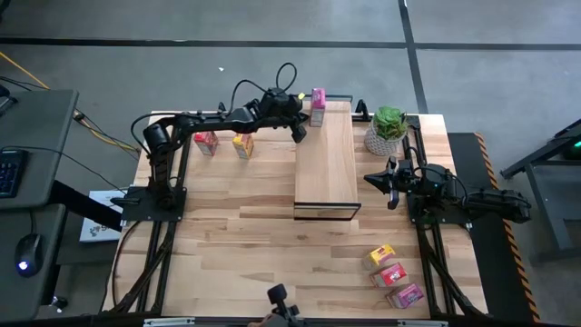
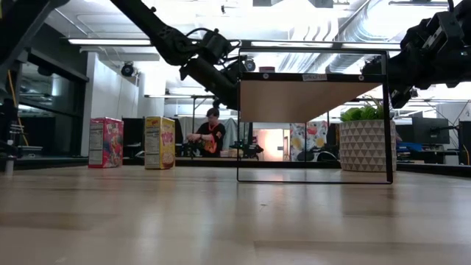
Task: Stack cereal on shelf
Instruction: Put the top purple cereal box on the shelf
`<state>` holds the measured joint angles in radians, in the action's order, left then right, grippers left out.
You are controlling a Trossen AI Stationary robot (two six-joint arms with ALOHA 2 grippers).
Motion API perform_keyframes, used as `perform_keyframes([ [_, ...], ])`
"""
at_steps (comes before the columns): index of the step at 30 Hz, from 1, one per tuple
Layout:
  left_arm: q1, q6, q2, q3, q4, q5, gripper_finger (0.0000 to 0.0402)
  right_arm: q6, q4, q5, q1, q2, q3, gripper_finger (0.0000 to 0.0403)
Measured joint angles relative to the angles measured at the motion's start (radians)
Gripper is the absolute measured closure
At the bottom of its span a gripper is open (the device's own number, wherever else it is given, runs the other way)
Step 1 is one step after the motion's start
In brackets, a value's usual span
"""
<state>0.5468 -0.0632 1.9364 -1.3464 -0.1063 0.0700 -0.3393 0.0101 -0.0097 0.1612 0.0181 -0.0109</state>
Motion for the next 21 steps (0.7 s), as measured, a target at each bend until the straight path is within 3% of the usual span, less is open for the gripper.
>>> perform_keyframes([
  [21, -0.011, 0.002, -0.006, 0.002, 0.005, 0.051, 0.0401, 0.0, 0.0, 0.0, 0.0, 0.0, 0.0, 0.0402],
])
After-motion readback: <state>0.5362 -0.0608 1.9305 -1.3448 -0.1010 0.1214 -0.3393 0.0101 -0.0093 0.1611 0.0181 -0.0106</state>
